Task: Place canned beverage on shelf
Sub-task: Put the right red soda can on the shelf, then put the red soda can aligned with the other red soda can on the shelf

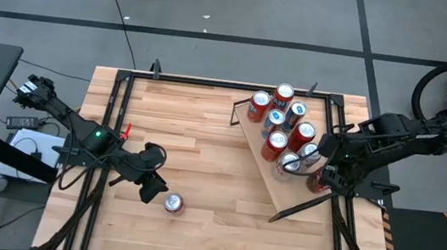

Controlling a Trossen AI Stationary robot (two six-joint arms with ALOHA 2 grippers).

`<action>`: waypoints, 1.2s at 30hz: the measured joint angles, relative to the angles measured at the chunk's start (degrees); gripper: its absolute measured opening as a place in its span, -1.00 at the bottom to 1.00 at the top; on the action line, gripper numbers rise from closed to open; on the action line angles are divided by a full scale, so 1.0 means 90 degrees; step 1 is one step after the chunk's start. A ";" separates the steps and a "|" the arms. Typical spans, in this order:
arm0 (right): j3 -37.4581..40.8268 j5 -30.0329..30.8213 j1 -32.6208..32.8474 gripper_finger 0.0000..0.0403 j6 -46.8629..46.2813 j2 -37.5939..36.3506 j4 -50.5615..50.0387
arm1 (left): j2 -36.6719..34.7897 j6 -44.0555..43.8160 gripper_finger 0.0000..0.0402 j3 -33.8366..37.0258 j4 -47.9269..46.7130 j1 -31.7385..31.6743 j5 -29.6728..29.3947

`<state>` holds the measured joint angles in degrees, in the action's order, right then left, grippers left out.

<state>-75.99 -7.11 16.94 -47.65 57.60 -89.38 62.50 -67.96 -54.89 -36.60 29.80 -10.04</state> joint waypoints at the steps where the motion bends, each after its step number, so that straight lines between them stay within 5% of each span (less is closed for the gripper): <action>1: -0.0051 0.0002 -0.0017 0.75 0.0012 0.0000 -0.0002 | 0.0000 0.0000 -0.28 0.0000 0.0000 0.0000 0.0000; 22: -0.1169 0.0350 -0.0584 0.75 0.0470 -0.0034 -0.0029 | 0.0000 -0.0068 -0.28 0.0000 0.0169 0.0000 0.0002; 28: -0.1636 0.0257 -0.0582 0.75 0.0492 -0.0032 0.0493 | 0.0000 0.0429 -0.28 0.0002 0.2137 0.0001 0.0006; 36: -0.1784 0.0168 -0.0555 0.73 0.1060 0.0043 0.3274 | 0.0019 0.1235 -0.28 0.0000 0.3874 0.0028 -0.0335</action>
<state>-92.05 -5.61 11.94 -38.11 57.99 -59.92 62.67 -56.85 -54.89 -1.73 30.05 -13.06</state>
